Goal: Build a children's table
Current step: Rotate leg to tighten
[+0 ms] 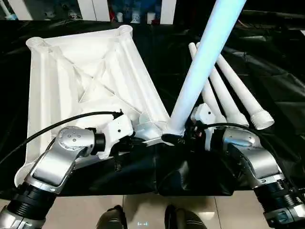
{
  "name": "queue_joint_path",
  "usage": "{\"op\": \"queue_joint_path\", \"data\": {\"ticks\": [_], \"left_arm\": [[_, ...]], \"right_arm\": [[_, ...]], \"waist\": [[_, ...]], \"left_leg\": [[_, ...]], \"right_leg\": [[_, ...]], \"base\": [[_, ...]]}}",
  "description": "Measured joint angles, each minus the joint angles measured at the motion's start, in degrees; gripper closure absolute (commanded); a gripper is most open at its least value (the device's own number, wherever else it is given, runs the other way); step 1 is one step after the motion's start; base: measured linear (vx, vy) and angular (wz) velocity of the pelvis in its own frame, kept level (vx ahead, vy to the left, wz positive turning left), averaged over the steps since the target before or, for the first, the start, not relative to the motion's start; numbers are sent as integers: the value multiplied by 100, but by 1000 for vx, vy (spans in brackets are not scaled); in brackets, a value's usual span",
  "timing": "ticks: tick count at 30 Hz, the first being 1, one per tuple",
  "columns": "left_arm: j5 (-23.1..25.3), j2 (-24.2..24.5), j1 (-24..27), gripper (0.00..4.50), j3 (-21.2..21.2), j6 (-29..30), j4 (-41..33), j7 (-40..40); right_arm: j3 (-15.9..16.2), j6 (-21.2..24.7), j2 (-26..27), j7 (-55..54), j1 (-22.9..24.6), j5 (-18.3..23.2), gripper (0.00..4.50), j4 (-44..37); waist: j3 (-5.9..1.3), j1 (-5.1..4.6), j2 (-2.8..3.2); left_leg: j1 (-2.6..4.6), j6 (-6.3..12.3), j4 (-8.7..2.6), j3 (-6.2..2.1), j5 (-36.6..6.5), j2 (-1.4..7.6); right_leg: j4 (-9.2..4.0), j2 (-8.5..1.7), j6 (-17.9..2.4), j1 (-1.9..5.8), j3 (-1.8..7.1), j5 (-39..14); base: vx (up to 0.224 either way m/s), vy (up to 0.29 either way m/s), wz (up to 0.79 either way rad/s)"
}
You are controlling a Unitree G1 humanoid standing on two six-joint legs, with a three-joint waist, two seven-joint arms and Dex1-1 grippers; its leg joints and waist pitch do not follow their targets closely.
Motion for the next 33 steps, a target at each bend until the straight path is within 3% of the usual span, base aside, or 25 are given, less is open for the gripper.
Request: {"op": "queue_joint_path", "data": {"ticks": [7,11,13,18,24,27,28,33], "left_arm": [[259,-418,-223,450,7,212,285,571],[491,-813,-404,450,0,377,549,1113],[645,-1210,-592,450,13,533,827,1627],[808,-1787,-833,450,20,768,1163,2428],[864,-1822,-841,450,0,791,1152,2521],[876,-1790,-813,450,-24,781,1097,2446],[881,-1775,-802,450,-35,764,1082,2414],[821,-1558,-717,450,-53,633,926,2194]], "right_arm": [[-289,-136,773,-1138,-66,-178,150,468],[-455,-234,1287,-2166,-338,-393,151,976],[-677,-296,1675,-2981,-625,-472,151,1461],[-1016,-511,2123,-3971,-1041,-488,151,2175],[-1073,-640,2172,-3982,-1135,-496,151,2381],[-1112,-740,2173,-3840,-1099,-496,151,2387],[-1109,-772,2163,-3800,-1088,-503,95,2370],[-926,-798,1847,-2964,-748,-407,54,1849]], "waist": [[-3,-26,-3],[-4,-45,-4],[-7,-52,-7],[-13,-65,-13],[-11,-162,-17],[-11,-167,-18],[-11,-167,-18],[-9,-150,-18]], "left_leg": [[46,-60,-1,-9,1,0],[104,-66,-22,-25,2,-8],[155,-67,-60,-40,1,-9],[170,-67,-101,-64,1,-21],[168,-65,-102,-72,1,-65],[162,-63,-102,-70,1,-84],[162,-63,-102,-69,1,-85],[146,-62,-126,-65,2,-84]], "right_leg": [[19,0,27,21,0,-14],[-6,-2,44,78,-3,-24],[-66,-2,50,119,-23,-28],[-234,-2,55,162,-51,-31],[-360,-20,57,190,-30,-33],[-368,-27,57,184,-10,-32],[-368,-27,56,184,-7,-32],[-337,-27,47,150,-7,-22]], "base": [[0,0,0],[0,0,0],[0,0,0],[0,0,0],[-16,47,-6],[0,0,0],[0,0,0],[0,0,0]]}}
